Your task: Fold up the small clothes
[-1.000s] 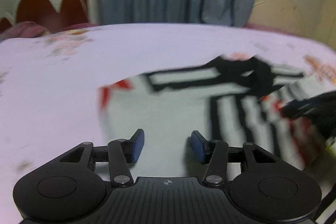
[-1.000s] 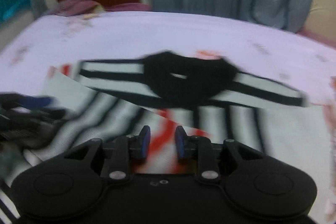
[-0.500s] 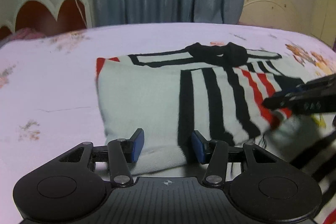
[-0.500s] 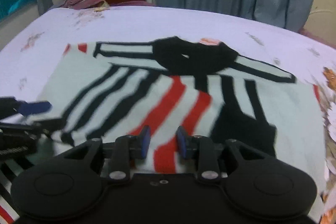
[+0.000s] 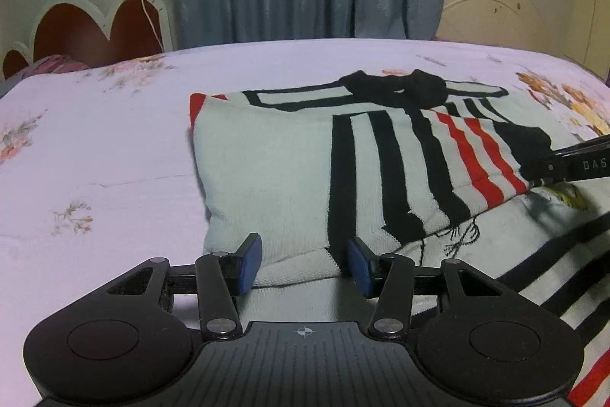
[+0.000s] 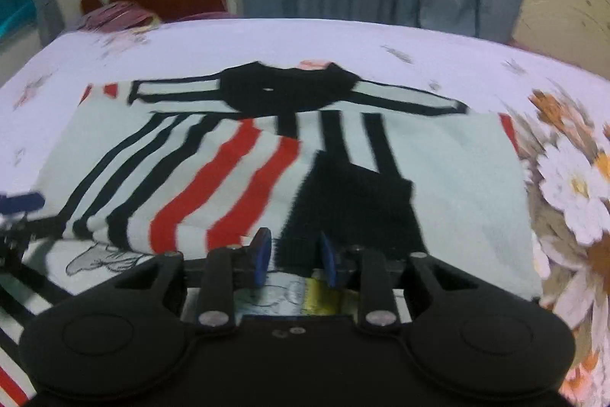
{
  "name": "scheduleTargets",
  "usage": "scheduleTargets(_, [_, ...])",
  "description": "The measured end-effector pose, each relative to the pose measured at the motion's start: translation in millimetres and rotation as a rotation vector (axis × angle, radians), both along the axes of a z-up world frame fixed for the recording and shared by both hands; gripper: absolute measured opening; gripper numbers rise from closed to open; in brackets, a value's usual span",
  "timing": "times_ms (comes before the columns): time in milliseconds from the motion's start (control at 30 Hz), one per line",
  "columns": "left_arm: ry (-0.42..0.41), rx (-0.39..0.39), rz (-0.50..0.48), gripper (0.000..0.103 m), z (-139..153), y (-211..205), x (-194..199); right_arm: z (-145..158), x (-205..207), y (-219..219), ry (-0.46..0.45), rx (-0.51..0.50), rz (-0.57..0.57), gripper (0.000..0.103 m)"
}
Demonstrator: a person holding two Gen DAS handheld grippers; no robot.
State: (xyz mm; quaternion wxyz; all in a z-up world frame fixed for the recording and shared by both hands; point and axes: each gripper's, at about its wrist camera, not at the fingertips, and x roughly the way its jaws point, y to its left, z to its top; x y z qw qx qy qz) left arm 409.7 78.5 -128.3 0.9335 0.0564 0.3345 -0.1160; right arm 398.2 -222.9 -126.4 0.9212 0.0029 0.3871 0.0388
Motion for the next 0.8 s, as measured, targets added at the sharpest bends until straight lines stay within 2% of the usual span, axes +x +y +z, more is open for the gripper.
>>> scheduleTargets(100, [-0.035, -0.018, 0.034, 0.049, 13, 0, -4, 6, -1, 3, -0.002, -0.036, -0.016, 0.025])
scheduleTargets(167, [-0.052, -0.025, 0.022, 0.049, 18, -6, -8, 10, -6, 1, -0.026, -0.042, -0.038, 0.027])
scheduleTargets(267, [-0.050, 0.064, -0.009, 0.049, 12, -25, -6, 10, -9, -7, -0.041, -0.017, -0.068, 0.027])
scheduleTargets(300, [-0.020, 0.078, -0.002, 0.049, 7, -27, -2, 8, -8, -8, -0.041, -0.001, -0.072, 0.027])
scheduleTargets(333, [0.011, 0.069, 0.010, 0.049, 3, -26, 2, 6, -7, -9, -0.037, 0.004, -0.071, 0.026])
scheduleTargets(400, [0.015, 0.018, 0.015, 0.050, -2, -18, 4, -3, -3, -12, -0.004, -0.020, -0.087, 0.026])
scheduleTargets(567, [0.007, 0.022, -0.016, 0.051, -3, -14, 2, -5, -2, -12, -0.005, -0.022, -0.094, 0.027])
scheduleTargets(733, [-0.011, -0.013, -0.009, 0.051, 16, -7, 8, 4, -4, -14, -0.011, -0.009, -0.120, 0.028])
scheduleTargets(800, [0.019, 0.003, -0.010, 0.051, 12, -2, 17, 7, -5, -18, -0.025, -0.006, -0.157, 0.028])
